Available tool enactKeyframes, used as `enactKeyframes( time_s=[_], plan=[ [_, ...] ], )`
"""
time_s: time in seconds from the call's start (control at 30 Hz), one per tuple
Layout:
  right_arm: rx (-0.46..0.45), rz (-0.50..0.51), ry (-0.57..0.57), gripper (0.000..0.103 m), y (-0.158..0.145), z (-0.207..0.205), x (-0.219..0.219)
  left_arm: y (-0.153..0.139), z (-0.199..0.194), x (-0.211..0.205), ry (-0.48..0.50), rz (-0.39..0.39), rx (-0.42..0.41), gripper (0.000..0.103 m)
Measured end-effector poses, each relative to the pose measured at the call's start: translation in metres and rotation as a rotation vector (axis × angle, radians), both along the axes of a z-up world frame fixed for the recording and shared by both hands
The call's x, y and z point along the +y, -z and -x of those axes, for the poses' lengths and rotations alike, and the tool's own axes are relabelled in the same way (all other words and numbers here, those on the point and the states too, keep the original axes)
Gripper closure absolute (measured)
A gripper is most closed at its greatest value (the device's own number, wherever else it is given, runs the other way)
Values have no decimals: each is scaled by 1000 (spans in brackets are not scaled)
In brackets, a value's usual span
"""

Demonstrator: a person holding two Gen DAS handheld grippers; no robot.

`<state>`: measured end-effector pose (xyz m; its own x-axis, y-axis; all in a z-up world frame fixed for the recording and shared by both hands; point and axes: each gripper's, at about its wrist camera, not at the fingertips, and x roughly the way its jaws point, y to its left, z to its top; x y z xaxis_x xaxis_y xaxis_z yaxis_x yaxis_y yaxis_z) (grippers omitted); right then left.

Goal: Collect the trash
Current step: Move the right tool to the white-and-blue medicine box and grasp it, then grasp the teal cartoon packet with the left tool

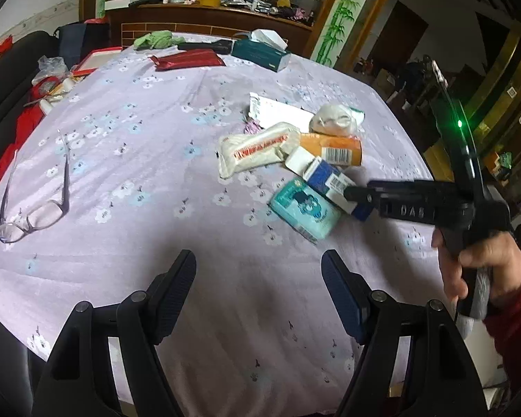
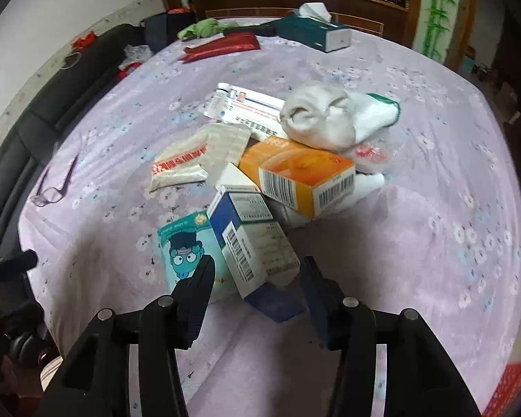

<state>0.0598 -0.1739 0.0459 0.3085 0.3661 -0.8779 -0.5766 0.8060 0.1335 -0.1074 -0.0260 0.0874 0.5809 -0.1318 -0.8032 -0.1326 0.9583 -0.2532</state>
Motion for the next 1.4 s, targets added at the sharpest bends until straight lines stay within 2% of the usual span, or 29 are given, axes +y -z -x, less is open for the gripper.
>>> enactKeyframes(
  time_s=[0.27, 0.3, 0.37, 0.47, 0.57, 0.67, 0.73, 0.87, 1.0, 1.17, 1.3, 1.4],
  plan=[
    [61, -4, -2, 47, 22, -18, 1, 1, 6, 4, -10, -3, 0, 30],
    [62, 1, -2, 49, 24, -17, 4, 2, 6, 6, -16, -3, 3, 30],
    [62, 6, 6, 58, 22, -12, 8, 3, 7, 9, -24, 0, 7, 30],
    [55, 23, 13, 60, 18, 0, 16, 4, 7, 13, -38, 7, 10, 30],
    [108, -25, 38, 61, 16, 17, 21, 4, 3, 14, -46, 23, 12, 30],
    [265, -184, 73, 61, 19, 29, 15, 5, -2, 13, -48, 38, 21, 30],
    [300, -268, 127, 61, 15, 34, 1, 7, -5, 12, -44, 53, 27, 30],
    [166, -241, 197, 61, -8, 46, -31, 11, -15, 2, -26, 73, 46, 30],
    [130, -252, 249, 61, -22, 57, -61, 27, -32, -9, -36, 111, 105, 30],
    [56, -263, 287, 61, -42, 74, -88, 53, -53, -11, -116, 199, 206, 30],
    [6, -250, 295, 61, -52, 89, -104, 66, -69, -20, -145, 174, 249, 30],
    [-12, -261, 310, 61, -58, 98, -118, 69, -79, -30, -141, 112, 245, 29]
  ],
)
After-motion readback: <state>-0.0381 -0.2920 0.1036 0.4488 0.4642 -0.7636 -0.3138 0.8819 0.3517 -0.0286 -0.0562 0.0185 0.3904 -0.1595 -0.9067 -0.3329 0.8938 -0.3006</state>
